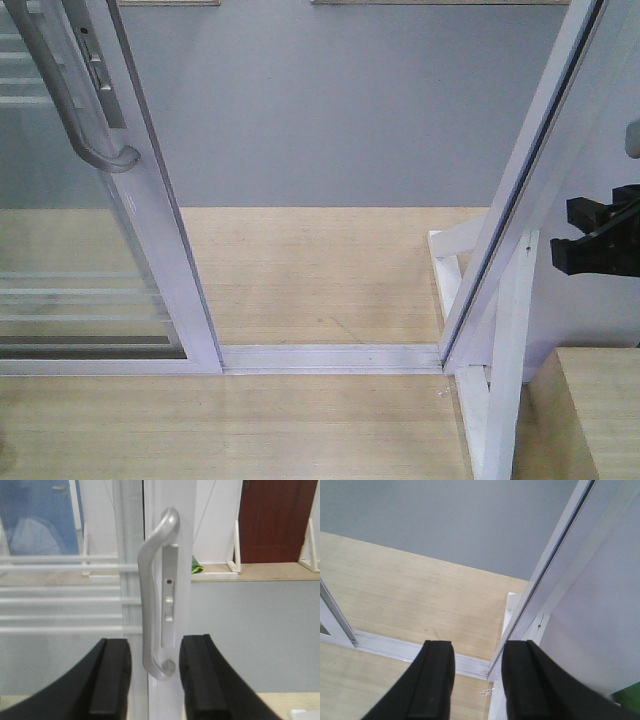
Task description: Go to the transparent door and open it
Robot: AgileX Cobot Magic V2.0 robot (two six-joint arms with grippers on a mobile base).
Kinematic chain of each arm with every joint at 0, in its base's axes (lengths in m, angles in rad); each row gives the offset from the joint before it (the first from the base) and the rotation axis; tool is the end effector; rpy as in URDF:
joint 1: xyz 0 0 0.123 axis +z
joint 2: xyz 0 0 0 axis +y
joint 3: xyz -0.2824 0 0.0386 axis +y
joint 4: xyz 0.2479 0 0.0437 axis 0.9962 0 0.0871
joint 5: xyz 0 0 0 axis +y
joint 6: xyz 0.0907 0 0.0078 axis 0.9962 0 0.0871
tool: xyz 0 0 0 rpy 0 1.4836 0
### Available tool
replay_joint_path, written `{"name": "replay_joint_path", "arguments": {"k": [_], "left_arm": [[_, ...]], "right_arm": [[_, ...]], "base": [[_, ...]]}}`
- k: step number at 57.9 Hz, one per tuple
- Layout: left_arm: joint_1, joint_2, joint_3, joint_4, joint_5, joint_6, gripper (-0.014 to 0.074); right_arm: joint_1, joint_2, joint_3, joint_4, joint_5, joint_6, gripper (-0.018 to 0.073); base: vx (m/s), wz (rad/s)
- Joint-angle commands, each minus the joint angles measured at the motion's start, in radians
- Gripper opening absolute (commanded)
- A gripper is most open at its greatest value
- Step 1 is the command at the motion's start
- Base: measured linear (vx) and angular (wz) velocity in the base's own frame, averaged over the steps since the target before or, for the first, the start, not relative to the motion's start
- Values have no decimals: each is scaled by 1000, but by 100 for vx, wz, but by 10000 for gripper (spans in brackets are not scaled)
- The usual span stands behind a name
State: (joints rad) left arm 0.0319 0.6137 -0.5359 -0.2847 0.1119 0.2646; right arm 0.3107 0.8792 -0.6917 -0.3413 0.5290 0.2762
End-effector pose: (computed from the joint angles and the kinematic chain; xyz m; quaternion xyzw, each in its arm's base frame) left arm 0.1325 0.0013 0.3325 -0.0081 0.7408 -0.0071 0.6716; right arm 0.1714 0.0389 0.3108 -0.1069 0.8766 -0.0075 0.4692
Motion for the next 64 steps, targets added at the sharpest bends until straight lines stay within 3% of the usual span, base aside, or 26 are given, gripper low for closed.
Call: {"name": "replay_joint_path", "arguments": {"k": [1,7,11,14,35,39,48,64], "left_arm": [[-9,-63,31,120,-59,-142,259],[-9,-170,134,285,-69,-284,104],[-9,-247,205,324,-71,-328,-10],[-9,-300,251,332,-71,-333,-9],[-15,-646,534,300,-75,-333,-8],[-17,-636,587,255,-140,-333,-8],[-32,-639,582,168,-93,-333,-7],[-32,-639,582,165,-93,-333,-7]], "right_arm": [[-3,-6,-30,-15,-60,-3,322],[-3,-6,-30,-15,-60,-3,322],[-3,-6,-30,-15,-60,-3,322],[-3,-6,-30,-15,-60,-3,322],[-3,-6,-30,-15,-60,-3,322],[-3,-6,-30,-15,-58,-3,322],[-3,-6,-30,-15,-59,-3,322],[-3,-6,-30,-15,-59,-3,322]], "base": [[0,0],[0,0],[0,0],[0,0],[0,0],[0,0],[0,0],[0,0]]}}
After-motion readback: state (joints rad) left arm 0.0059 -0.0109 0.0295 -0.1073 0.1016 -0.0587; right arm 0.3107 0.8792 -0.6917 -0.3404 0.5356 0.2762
